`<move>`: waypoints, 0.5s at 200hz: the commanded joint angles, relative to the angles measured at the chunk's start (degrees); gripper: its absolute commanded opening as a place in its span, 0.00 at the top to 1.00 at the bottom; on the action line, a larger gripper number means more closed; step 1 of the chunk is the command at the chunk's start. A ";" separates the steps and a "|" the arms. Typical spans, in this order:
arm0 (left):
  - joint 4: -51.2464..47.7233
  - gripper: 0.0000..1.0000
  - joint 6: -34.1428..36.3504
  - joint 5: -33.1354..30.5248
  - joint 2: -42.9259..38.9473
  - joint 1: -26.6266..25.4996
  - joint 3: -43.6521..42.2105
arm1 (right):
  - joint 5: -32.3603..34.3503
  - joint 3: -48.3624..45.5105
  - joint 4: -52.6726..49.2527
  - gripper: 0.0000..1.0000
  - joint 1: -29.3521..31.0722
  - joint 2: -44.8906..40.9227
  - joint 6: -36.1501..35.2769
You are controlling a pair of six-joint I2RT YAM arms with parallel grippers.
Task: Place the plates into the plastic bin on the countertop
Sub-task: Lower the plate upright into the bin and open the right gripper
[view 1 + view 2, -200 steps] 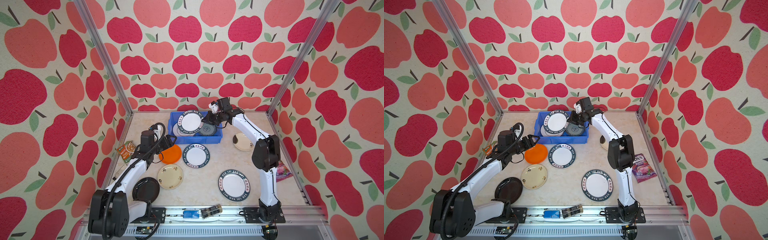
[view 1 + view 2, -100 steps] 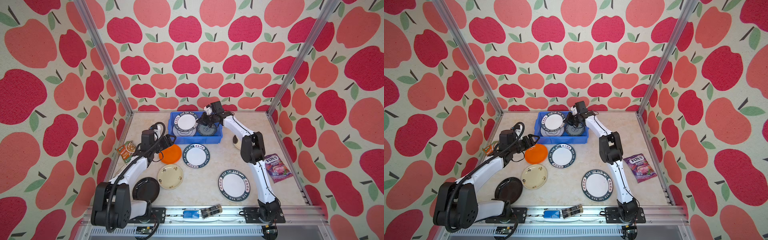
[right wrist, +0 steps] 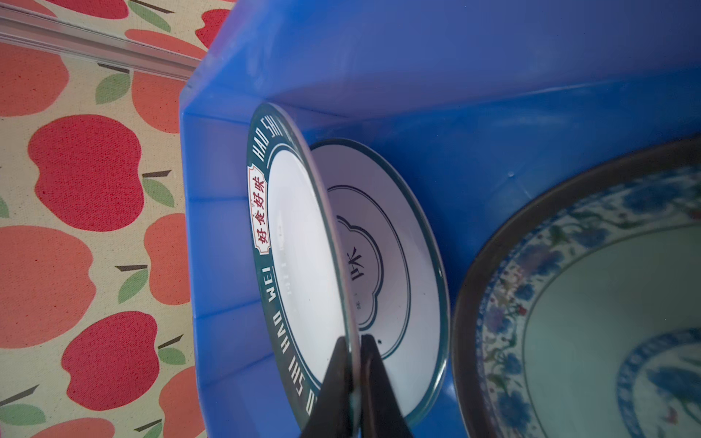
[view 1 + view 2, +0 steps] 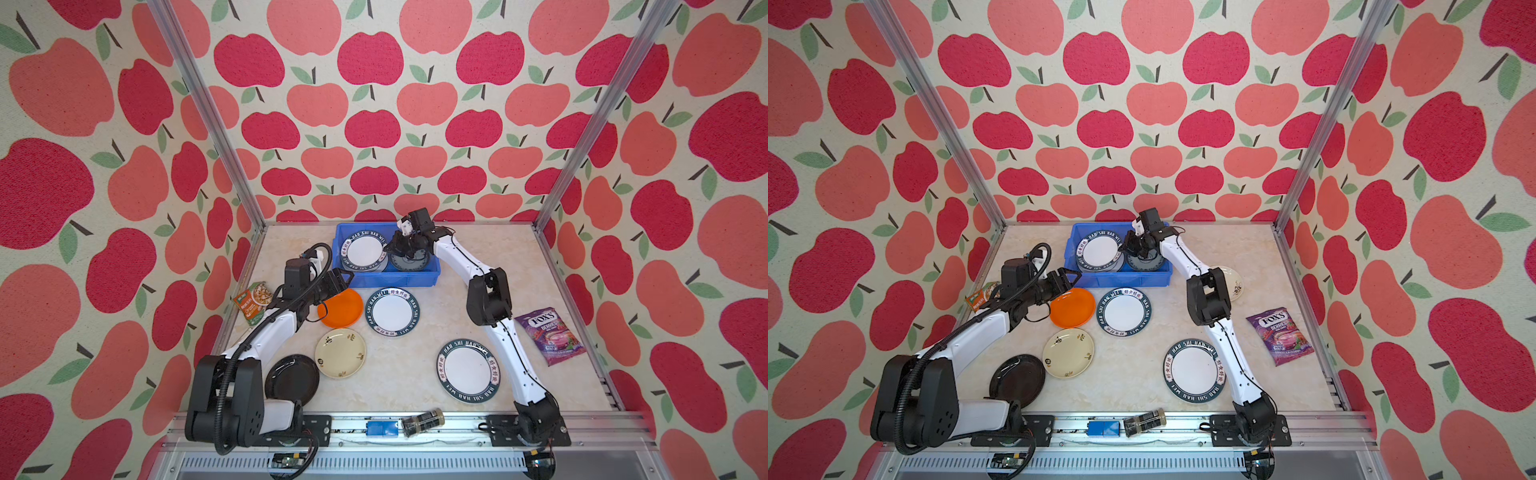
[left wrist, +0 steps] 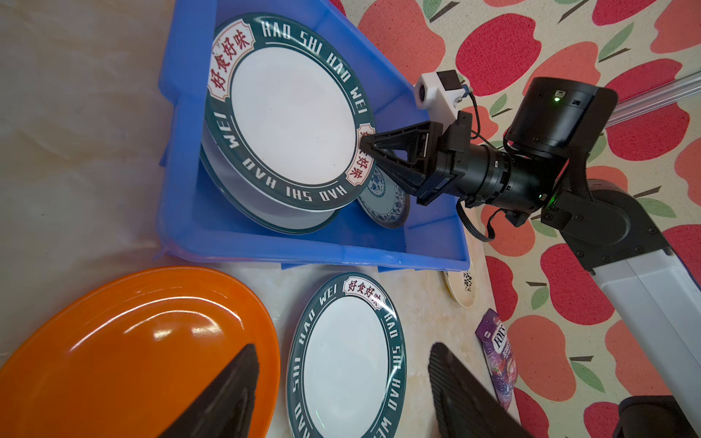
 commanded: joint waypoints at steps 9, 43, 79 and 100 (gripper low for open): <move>1.56 0.27 0.05 1.27 0.77 0.28 1.35 | -1.18 2.46 -0.87 1.00 0.68 1.32 -0.38; 1.65 0.27 0.14 1.10 1.08 0.17 1.16 | -0.57 2.73 -2.10 0.99 0.99 2.04 -0.89; 1.81 0.27 0.09 1.10 1.36 0.13 1.17 | 1.58 4.29 -5.49 0.74 1.03 2.30 -2.46; 2.00 0.27 0.00 1.10 1.44 -0.04 1.16 | 3.90 4.71 -7.20 0.69 1.35 1.35 -4.27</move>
